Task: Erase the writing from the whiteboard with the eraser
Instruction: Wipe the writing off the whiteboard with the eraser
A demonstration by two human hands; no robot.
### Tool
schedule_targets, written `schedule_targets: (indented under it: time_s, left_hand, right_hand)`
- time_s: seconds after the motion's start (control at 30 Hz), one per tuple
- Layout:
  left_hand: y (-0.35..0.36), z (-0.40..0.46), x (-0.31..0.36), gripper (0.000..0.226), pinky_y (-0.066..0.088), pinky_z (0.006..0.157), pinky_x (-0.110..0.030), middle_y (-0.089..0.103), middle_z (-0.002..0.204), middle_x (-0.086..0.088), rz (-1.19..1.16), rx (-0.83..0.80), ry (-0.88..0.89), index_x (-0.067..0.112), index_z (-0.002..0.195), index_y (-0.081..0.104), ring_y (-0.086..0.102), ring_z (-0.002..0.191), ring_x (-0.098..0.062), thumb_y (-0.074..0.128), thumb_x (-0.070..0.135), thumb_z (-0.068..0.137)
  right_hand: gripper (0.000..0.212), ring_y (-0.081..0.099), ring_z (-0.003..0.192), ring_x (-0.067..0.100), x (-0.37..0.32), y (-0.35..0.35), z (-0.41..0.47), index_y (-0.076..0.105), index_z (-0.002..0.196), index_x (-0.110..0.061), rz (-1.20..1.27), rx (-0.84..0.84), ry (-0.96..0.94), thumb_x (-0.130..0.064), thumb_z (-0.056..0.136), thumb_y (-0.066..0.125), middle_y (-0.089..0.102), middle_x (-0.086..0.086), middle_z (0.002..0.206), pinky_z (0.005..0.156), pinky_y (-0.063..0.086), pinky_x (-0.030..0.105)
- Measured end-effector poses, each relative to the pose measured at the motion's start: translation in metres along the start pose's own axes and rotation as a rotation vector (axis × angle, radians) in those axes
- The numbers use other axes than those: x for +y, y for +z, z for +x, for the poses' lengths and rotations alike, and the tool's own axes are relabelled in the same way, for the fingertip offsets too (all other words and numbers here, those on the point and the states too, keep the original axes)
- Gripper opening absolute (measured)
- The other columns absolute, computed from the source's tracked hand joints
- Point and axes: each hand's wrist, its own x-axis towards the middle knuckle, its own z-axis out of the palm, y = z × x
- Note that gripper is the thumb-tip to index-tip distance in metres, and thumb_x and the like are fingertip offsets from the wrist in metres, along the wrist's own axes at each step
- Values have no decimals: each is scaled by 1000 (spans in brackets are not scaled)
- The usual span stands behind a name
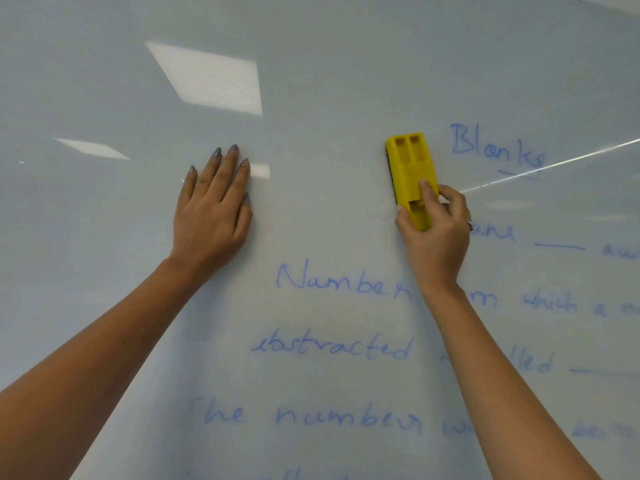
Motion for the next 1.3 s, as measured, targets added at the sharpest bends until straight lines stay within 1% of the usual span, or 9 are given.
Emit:
schedule_targets:
  time_s: [0.17,0.3,0.4,0.5,0.63,0.83,1.03,1.17,1.3]
  left_hand:
    - [-2,-15,-4,50,25,116,-53,32,158,-14,51,-3,23,5,147,42,29,147,-32,36,19,100]
    - [-4,-22,-10,51,24,116,-51,30,159,-13,68,-7,29,7,149,39,28,147,-31,33,22,101]
    - [-4,-25,-11,51,23,116,-51,29,159,-12,69,-15,19,8,150,38,27,148,-31,31,24,102]
    - [-3,-28,-11,52,21,117,-52,27,160,-11,63,-30,5,9,151,37,24,149,-30,28,25,102]
    - [-2,-30,-10,53,18,118,-51,25,161,-9,59,-49,-9,11,152,35,22,150,-28,27,26,102]
    - [-1,-30,-13,54,17,119,-49,24,162,-9,59,-54,-9,13,153,32,20,150,-27,28,27,102]
    - [-8,-43,-17,53,20,118,-50,28,160,-10,57,-66,-3,11,151,38,23,149,-30,31,23,100]
    - [-17,-67,-29,53,20,119,-50,27,160,-10,58,-79,-9,9,151,37,22,149,-30,31,22,100]
    - [-25,-86,-38,52,22,118,-52,27,160,-12,46,-84,-18,7,150,37,23,149,-31,32,21,100]
  right_hand:
    - [43,59,89,35,-37,18,-25,67,118,-14,71,-131,-289,-18,77,73,62,15,116,76,53,43]
    - [44,61,86,34,-28,11,-43,67,119,-15,60,-243,-521,-18,75,73,63,13,116,75,54,43]
    - [43,61,87,36,-3,0,-36,67,118,-12,35,-163,-449,-16,76,73,63,16,116,78,53,44]
    - [43,58,91,37,16,-7,-20,67,118,-11,3,-56,-255,-17,77,73,62,18,115,78,53,46]
    - [43,57,92,37,0,6,-4,66,120,-13,27,11,-36,-20,78,72,60,18,117,81,50,43]
    - [42,59,87,37,-55,23,-39,68,117,-13,138,-172,-312,-16,75,74,62,16,115,77,52,42]
    - [43,63,92,36,-37,5,-75,69,117,-16,131,-374,-554,-15,74,74,64,13,117,75,53,46]
    - [46,60,92,34,-25,0,-60,67,118,-15,81,-262,-394,-12,73,76,62,13,119,81,51,43]
    - [45,58,90,34,-47,9,-56,66,119,-14,78,-189,-233,-14,75,75,61,13,119,78,51,42]
